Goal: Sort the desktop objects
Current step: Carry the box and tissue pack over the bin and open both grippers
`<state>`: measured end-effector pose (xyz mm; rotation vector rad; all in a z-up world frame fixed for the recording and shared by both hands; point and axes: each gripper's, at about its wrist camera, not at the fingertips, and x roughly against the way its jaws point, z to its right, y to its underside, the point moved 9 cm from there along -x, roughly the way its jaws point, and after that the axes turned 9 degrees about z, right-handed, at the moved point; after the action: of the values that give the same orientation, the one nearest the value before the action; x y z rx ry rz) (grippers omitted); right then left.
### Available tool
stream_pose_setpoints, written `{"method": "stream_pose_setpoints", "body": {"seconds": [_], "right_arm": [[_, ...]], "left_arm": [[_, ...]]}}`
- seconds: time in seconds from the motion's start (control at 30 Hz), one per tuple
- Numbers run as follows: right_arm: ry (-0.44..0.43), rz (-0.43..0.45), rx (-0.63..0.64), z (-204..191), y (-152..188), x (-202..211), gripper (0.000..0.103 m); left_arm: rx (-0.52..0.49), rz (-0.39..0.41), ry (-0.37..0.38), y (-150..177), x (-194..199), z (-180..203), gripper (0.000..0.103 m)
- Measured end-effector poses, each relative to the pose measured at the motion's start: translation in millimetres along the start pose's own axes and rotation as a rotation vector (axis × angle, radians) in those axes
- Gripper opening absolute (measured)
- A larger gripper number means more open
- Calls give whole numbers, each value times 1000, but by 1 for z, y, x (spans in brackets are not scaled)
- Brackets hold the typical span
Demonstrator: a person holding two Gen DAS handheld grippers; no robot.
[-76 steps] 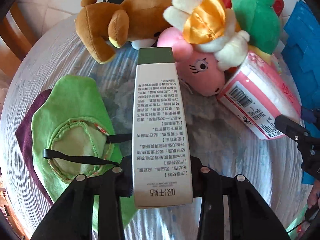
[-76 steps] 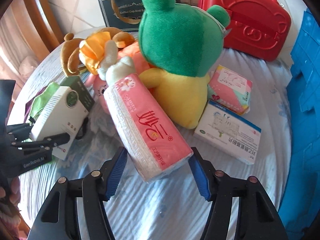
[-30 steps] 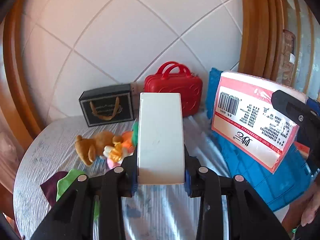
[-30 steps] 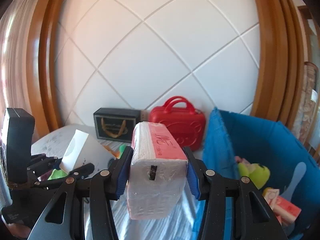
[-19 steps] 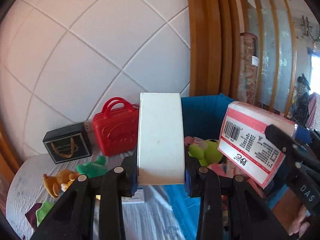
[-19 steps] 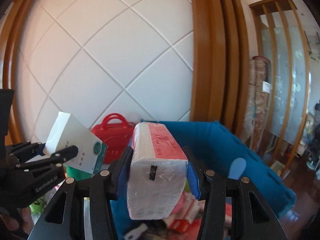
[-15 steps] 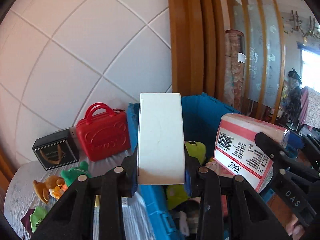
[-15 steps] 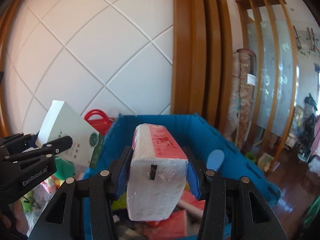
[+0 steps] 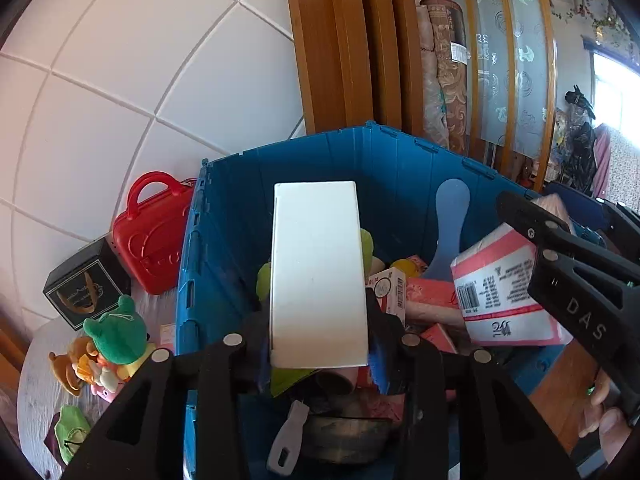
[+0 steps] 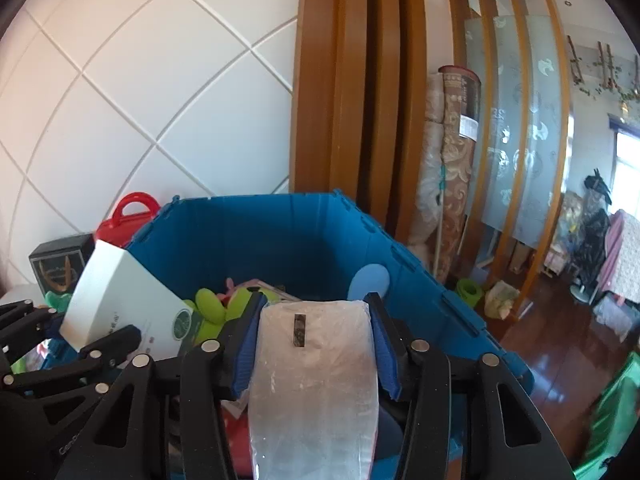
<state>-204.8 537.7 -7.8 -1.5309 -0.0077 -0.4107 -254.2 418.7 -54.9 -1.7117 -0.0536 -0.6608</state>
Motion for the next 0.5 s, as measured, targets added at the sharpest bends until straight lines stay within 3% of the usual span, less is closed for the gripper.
{"method": "stream_pose_setpoints", "body": {"seconds": [0.1,0.13,0.3,0.5], "right_arm": [[9,3,-14,5,1,-3,77],[13,5,-12,6,1,-2,87],[28,-3,2,7,4,-1,102],[27,-20,-23,14,8,10,103]], "left_arm": [[4,5,-10,2,1,-4,75],[8,9,-16,3,1,-5,78],[25,-17,2,11,-1,-7,80],[43,-22,22,15,5,-6,80]]}}
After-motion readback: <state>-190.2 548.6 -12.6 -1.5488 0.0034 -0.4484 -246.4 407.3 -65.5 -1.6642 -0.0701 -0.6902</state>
